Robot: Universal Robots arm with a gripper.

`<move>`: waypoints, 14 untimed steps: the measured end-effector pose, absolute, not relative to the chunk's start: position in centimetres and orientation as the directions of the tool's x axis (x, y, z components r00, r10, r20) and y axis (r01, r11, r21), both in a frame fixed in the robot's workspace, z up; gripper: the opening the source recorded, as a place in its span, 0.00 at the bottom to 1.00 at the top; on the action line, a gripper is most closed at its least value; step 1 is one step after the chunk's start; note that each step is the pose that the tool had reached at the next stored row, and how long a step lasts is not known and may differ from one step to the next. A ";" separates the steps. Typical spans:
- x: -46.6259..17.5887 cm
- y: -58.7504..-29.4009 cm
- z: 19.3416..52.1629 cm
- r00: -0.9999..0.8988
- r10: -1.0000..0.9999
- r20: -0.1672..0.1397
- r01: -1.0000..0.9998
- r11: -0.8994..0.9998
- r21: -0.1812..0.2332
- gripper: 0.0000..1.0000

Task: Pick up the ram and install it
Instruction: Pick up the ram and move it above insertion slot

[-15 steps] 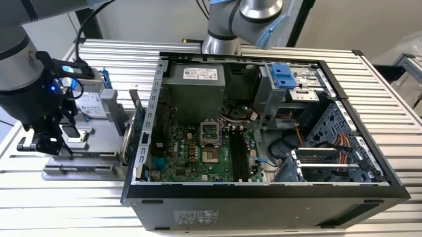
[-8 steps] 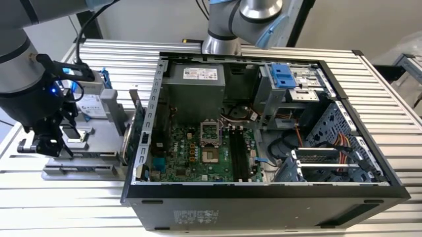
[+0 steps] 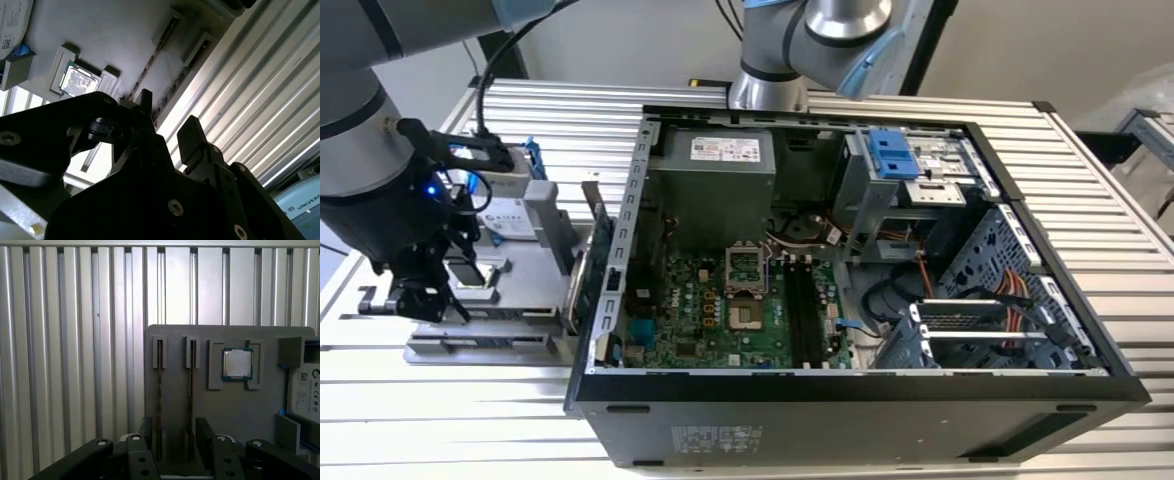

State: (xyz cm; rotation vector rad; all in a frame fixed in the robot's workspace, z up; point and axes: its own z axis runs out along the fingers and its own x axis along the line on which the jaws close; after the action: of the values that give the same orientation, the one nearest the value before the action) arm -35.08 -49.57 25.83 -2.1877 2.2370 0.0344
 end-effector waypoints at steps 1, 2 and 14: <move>-35.1 -49.6 25.7 -0.022 -0.999 -0.024 -1.000 0.022 0.007 1.00; -35.1 -49.6 25.7 -0.022 -0.999 -0.024 -1.000 0.022 0.007 1.00; -35.1 -49.9 24.7 -0.023 -0.999 -0.024 -1.000 0.023 0.008 1.00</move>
State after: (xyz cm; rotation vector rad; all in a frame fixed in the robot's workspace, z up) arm -35.08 -49.86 24.71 -2.1873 2.2388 0.0360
